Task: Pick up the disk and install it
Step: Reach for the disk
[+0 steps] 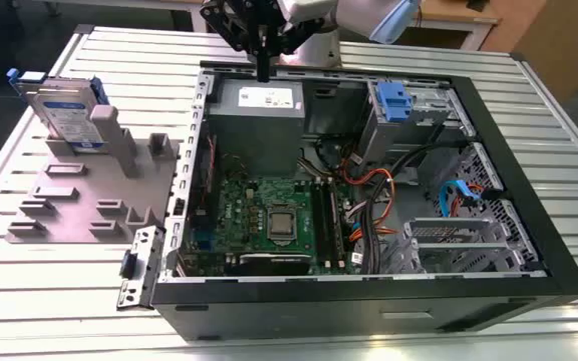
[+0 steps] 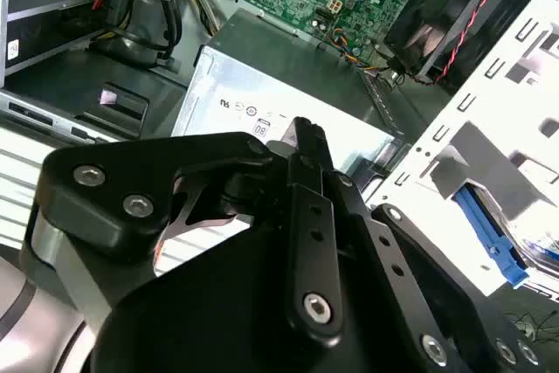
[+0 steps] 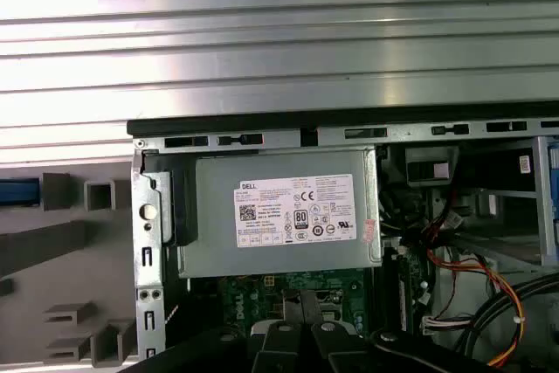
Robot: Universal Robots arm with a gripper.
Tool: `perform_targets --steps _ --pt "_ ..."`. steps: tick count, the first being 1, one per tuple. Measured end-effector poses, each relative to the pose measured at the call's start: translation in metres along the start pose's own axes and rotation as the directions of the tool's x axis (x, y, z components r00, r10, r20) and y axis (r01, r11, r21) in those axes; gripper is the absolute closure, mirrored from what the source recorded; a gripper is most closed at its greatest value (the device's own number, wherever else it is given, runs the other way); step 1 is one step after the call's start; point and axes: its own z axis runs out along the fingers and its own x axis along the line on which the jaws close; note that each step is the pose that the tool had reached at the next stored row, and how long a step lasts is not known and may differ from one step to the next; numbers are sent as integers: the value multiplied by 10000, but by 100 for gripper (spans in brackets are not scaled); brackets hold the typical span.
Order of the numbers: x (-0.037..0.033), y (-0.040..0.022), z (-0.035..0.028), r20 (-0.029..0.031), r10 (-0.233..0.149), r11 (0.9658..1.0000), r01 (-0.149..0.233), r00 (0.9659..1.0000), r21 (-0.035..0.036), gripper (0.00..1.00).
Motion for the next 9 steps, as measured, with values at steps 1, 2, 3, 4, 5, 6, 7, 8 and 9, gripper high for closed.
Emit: perform_targets --steps 1,2,3,4,5,6,7,8,9 --pt "0 0 0 0 0 10000 0 10000 0 89" --pt "0 0 0 0 0 10000 0 10000 0 89" --pt "0 0 0 0 0 10000 0 10000 1 89" --pt "0 0 0 0 0 10000 0 10000 0 89" --pt "1 0 0 0 0 10000 0 10000 0 89" --pt "6 0 0 0 1 10000 -1 10000 1 89" --pt "15 -1 -1 -1 2 10000 -2 10000 0 89" --pt "25 -2 -1 1 0 10000 0 10000 -1 89" --pt "31 -2 -1 1 0 10000 0 10000 0 89"
